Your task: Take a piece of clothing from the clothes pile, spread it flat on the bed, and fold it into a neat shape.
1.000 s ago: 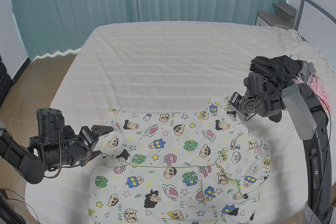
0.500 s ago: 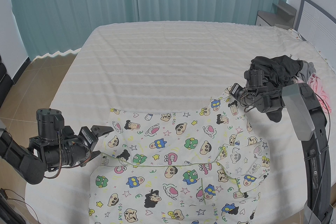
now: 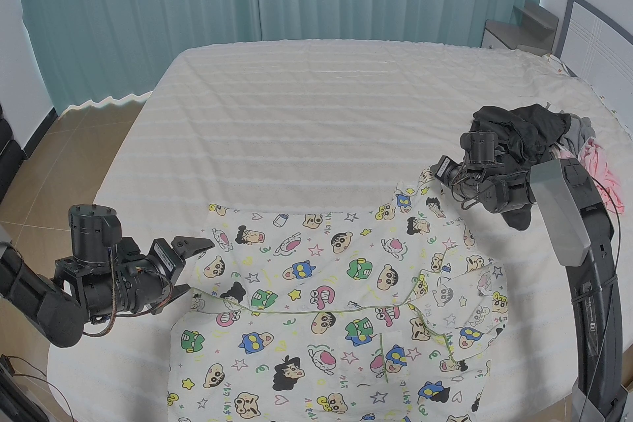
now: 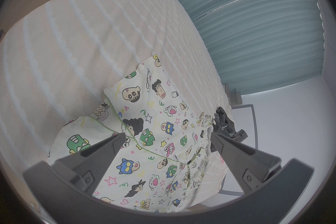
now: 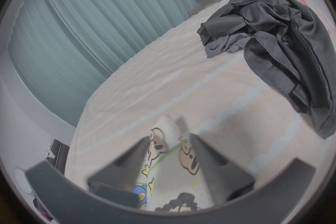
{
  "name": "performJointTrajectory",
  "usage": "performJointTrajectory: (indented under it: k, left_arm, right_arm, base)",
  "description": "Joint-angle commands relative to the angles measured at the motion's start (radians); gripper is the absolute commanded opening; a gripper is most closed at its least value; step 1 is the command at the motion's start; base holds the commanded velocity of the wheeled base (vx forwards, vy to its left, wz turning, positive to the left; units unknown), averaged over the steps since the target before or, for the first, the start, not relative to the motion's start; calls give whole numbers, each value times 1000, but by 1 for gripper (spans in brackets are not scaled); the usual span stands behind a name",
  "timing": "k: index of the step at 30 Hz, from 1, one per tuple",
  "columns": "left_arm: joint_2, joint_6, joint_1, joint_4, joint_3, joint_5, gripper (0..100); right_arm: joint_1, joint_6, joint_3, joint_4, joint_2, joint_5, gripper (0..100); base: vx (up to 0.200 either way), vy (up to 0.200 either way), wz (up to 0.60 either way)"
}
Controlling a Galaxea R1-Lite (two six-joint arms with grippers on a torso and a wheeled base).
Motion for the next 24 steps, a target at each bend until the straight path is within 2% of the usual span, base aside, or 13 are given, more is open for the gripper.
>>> performJointTrajectory:
  k: [1,4,9,11,14,16,19,24]
  left_arm:
    - [4,0,0,-1,0,0,100]
    - [4,0,-1,-1,1,0,100]
    - [2,-3,-24,-1,8,2,100]
    - [-1,-16,-27,-1,8,2,100]
    - [-5,-36,-46,-1,11,5,100]
    - [-10,-36,-49,-1,18,6,100]
    - [-50,-34,-58,-1,43,6,100]
    - [-97,-30,-58,-1,84,6,100]
  right_arm:
    - [0,-4,33,4,-15,-2,100]
    - [-5,-4,99,4,-67,1,100]
    - [-17,11,369,-8,-256,6,100]
    - [-22,11,464,-23,-316,9,100]
    - [-25,14,685,-143,-437,14,100]
    - [-28,14,765,-207,-480,18,100]
    - [-28,13,1001,-373,-607,27,100]
    - [-20,11,1233,-465,-774,87,100]
  base:
    - [0,0,0]
    - [0,0,0]
    - [0,0,0]
    - [-200,0,0]
    - [-200,0,0]
    - [-200,0,0]
    - [-200,0,0]
    - [-200,0,0]
